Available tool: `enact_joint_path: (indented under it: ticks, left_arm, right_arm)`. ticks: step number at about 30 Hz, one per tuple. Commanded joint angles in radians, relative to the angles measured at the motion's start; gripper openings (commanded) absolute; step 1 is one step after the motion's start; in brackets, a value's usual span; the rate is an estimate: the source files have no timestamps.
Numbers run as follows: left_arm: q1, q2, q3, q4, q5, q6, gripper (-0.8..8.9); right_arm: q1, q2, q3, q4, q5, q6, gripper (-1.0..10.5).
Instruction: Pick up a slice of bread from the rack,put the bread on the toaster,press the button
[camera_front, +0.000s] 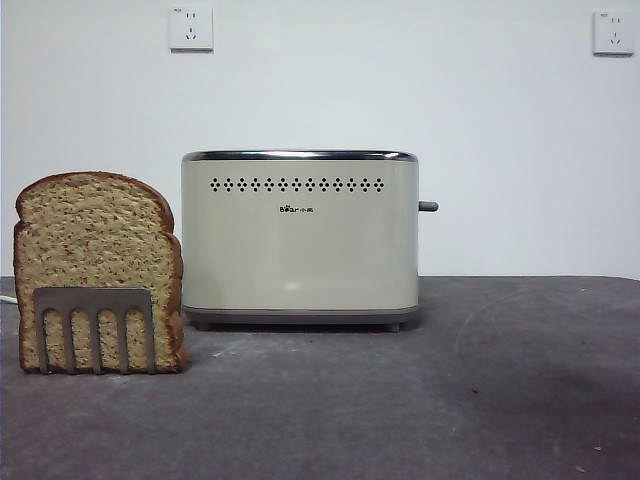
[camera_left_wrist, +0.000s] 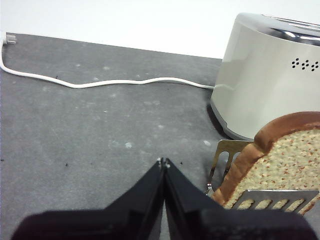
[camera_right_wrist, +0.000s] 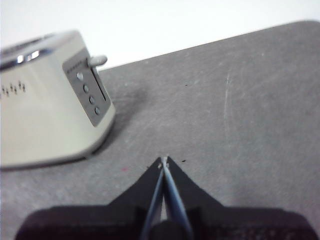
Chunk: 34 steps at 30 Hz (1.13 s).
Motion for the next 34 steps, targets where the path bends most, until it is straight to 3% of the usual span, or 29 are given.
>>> enact_joint_path:
  ticks: [1,6,10,18,24,28,34]
  left_arm:
    - [0.003,-0.001,-0.013,0.001,0.002,-0.014,-0.03]
    - [0.003,-0.001,-0.012,0.001,0.009,-0.062,-0.05]
    - [0.002,-0.001,0.013,0.000,0.084,-0.093,-0.08]
    - [0.002,0.027,0.175,0.000,0.163,-0.126,-0.08]
    - [0.003,0.145,0.350,-0.017,0.311,-0.088,-0.08]
    - [0.003,0.262,0.487,-0.091,0.449,0.008,-0.08]
    - [0.002,0.424,0.691,-0.264,0.579,0.183,-0.08]
  right_arm:
    - [0.002,0.000,-0.009,0.003,0.000,0.104,0.0]
    - [0.002,0.000,-0.007,0.006,-0.002,0.113,0.0]
    - [0.002,0.006,0.031,0.005,-0.005,0.186,-0.1]
    - [0.002,0.112,0.203,0.005,-0.015,0.181,-0.1]
    - [0.002,0.303,0.395,-0.035,-0.146,0.091,-0.1]
    - [0.002,0.435,0.552,-0.118,-0.256,0.012,-0.1]
    - [0.007,0.607,0.801,-0.349,-0.348,-0.155,-0.1]
